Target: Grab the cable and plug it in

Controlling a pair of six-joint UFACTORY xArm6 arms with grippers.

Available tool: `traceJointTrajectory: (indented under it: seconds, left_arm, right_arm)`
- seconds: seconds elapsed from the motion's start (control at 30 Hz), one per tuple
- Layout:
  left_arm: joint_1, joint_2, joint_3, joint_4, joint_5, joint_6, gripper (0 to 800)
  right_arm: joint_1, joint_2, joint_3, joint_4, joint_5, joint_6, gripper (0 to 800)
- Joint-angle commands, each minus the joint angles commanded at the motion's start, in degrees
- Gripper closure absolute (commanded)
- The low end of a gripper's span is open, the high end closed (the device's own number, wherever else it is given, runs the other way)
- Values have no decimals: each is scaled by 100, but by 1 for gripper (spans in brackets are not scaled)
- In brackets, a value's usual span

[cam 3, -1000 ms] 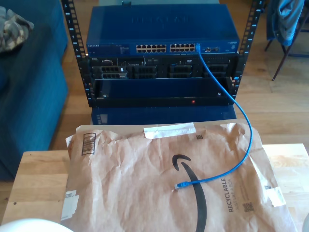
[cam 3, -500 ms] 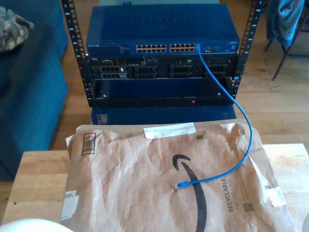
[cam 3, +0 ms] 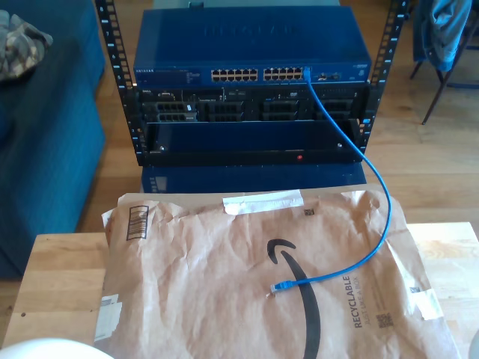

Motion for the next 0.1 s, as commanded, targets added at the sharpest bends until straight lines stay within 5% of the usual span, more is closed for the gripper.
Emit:
traceJointTrajectory:
  seconds: [0.1]
  left_arm:
    - [0,0,9,-9,0,-9,0]
  right_arm:
    - [0,-9,0,0,0,0,0]
